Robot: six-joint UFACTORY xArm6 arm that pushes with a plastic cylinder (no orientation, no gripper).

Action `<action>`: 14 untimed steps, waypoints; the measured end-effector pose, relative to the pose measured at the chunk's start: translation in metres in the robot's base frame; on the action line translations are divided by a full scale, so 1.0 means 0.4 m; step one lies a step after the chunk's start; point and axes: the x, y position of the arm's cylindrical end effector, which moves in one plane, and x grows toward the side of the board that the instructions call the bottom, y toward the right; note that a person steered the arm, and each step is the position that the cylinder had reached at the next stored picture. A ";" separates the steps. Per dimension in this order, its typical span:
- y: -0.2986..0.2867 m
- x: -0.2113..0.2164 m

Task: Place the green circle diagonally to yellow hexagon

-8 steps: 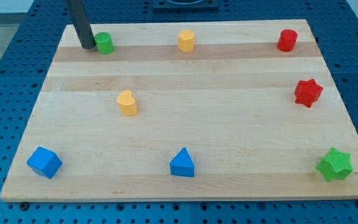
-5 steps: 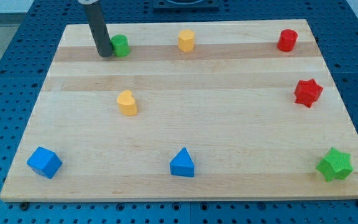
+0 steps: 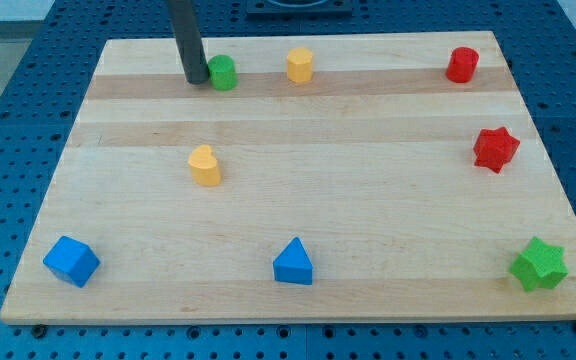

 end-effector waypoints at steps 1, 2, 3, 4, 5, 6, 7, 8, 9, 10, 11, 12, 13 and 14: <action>-0.007 0.012; -0.122 0.013; -0.121 -0.068; -0.080 -0.152; -0.005 -0.153; -0.001 -0.149; 0.060 -0.063; 0.065 -0.046; 0.067 -0.027; 0.089 0.028; 0.092 0.042; 0.092 0.035; 0.092 0.007; 0.092 0.056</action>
